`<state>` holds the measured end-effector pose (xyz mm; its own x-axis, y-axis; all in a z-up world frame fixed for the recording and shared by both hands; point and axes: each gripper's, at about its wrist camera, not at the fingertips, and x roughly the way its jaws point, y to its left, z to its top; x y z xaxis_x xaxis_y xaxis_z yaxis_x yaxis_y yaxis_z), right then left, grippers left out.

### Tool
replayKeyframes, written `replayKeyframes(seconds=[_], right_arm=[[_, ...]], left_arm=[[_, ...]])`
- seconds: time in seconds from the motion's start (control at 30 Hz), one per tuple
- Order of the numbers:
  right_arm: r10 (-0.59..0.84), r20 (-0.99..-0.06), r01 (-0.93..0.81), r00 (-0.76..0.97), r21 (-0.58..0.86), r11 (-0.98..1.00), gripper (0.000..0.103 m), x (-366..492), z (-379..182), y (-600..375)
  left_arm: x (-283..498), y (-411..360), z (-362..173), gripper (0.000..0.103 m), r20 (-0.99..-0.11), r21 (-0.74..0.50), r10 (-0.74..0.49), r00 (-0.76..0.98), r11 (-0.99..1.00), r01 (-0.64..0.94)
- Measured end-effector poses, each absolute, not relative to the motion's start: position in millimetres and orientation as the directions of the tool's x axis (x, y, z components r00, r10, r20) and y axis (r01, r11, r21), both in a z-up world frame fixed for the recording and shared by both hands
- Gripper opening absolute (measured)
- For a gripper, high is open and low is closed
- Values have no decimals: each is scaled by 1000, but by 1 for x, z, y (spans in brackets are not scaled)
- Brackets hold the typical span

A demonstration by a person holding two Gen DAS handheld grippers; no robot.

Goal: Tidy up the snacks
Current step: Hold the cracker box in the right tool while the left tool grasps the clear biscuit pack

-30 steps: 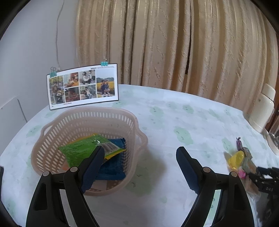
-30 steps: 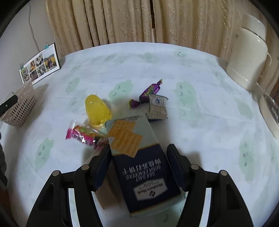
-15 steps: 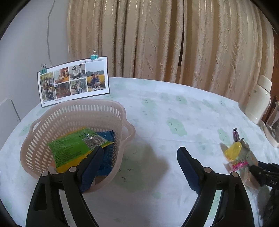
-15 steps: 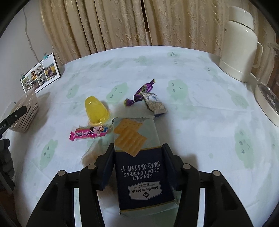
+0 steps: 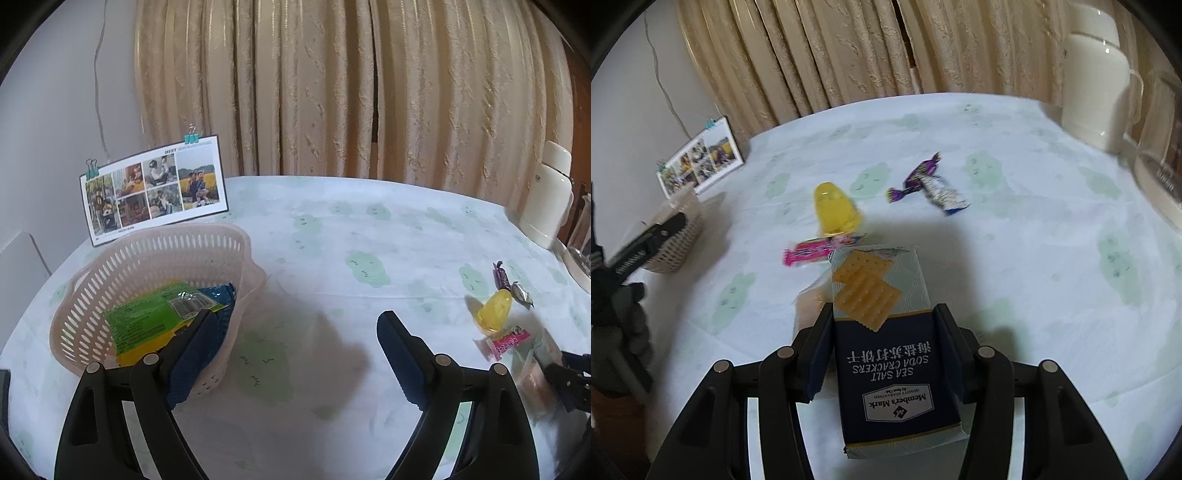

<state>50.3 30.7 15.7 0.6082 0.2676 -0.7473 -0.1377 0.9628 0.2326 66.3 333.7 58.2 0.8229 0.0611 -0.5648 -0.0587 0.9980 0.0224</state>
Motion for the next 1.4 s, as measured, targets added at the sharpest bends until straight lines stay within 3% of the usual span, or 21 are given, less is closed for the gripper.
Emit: replayKeyframes(seconds=[0.53,0.73,0.97,1.4], right_arm=[[173,-723,-13,669,221,975,49,46,18,2],[140,-707,-1,693,192,981,49,42,23,-2],[150,-704,16,694,223,975,49,41,20,-12],[186,-685,7,705,270,963,49,39,20,-17]], left_arm=[[31,283,74,88,-512,72,-10,859,996,54],[30,246,63,88,-636,-84,-217,740,974,213],[36,216,42,89,-717,-248,-346,605,938,243],[42,175,23,88,-761,-253,-345,549,938,239]])
